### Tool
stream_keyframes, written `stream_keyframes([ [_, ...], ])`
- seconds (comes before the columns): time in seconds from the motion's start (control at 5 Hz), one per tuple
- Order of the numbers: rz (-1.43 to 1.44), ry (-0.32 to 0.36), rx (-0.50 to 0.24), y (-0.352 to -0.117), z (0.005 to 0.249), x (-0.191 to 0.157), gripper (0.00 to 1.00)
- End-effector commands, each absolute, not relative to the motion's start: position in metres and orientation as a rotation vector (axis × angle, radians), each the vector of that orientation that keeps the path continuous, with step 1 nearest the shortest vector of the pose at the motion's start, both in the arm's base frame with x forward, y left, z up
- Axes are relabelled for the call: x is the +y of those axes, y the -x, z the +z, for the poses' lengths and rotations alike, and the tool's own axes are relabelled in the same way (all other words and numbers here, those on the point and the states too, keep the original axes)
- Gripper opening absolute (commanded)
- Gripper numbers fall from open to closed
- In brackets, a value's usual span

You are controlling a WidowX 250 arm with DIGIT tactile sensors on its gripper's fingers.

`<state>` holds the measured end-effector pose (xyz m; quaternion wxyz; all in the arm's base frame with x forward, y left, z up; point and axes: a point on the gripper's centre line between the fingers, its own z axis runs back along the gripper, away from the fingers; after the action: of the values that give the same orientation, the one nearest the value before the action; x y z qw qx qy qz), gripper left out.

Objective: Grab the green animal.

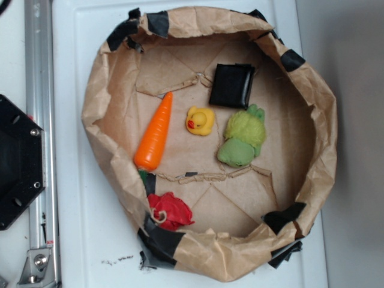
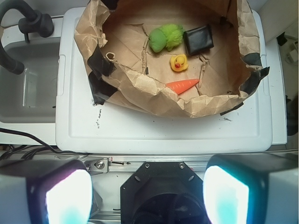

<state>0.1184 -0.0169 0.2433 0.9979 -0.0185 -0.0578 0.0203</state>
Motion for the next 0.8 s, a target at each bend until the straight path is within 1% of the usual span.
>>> stream_keyframes([
  [0.0, 0.041, 0.037, -0.116, -0.118, 0.243, -0.017, 1.0],
  [0.2, 0.253, 0.012, -0.297, -0.153, 0.21, 0.0, 1.0],
  [0.4, 0.428, 0.095, -0.382, -0.19, 0.18, 0.011, 1.0],
  [0.6, 0.634, 0.119, -0.404, -0.219, 0.148, 0.036, 1.0],
])
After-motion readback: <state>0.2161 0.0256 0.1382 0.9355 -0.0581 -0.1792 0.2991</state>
